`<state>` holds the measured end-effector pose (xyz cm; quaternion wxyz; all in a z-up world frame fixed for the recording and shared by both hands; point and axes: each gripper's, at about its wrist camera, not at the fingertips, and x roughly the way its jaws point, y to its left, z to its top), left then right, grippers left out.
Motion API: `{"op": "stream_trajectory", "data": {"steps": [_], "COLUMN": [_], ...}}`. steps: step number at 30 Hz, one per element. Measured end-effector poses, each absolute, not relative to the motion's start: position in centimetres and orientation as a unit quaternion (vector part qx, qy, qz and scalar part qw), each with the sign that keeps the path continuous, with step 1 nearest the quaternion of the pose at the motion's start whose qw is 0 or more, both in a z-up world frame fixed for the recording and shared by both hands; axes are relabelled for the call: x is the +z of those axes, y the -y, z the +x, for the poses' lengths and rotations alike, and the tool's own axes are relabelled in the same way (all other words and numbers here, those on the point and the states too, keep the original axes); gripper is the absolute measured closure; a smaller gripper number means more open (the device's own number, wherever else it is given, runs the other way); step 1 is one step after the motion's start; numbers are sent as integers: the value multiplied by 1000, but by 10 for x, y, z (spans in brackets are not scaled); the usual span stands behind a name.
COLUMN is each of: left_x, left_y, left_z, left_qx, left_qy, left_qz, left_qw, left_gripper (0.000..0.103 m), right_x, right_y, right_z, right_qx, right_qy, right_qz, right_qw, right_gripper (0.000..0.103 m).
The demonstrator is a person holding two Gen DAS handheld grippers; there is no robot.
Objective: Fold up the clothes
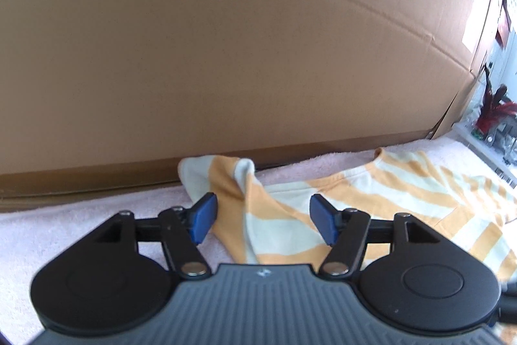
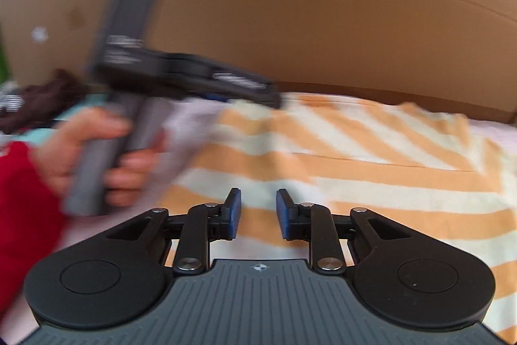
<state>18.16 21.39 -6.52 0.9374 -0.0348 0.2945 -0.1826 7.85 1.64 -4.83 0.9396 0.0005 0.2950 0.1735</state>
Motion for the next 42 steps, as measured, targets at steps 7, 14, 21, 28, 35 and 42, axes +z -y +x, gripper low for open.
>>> {"op": "stream_trajectory", "data": {"steps": [7, 14, 21, 28, 35, 42], "left_x": [-67, -70, -69, -69, -72, -72], "left_y": [-213, -209, -225, -230, -225, -217], "left_z": [182, 188, 195, 198, 199, 195], "left_qx": [-188, -176, -141, -118, -117, -128], "left_qy": [-297, -289, -287, -288, -295, -292], "left_qz": [-34, -51, -87, -95, -87, -68], "left_qw": [936, 940, 943, 946, 944, 946], "left_gripper": [21, 22, 21, 19, 14, 11], "right_x": [-41, -47, -25, -38, -42, -43], "right_y": [-18, -31, -53, -41, -29, -39], "right_z": [73, 109, 117, 133, 101, 103], "right_qx": [227, 229, 273, 271, 262, 256], "right_qy": [-286, -305, -288, -300, -295, -295], "right_qz": [45, 41, 18, 37, 0, -33], "right_qw": [930, 923, 918, 914, 919, 920], "right_gripper": [79, 80, 78, 77, 87, 79]}}
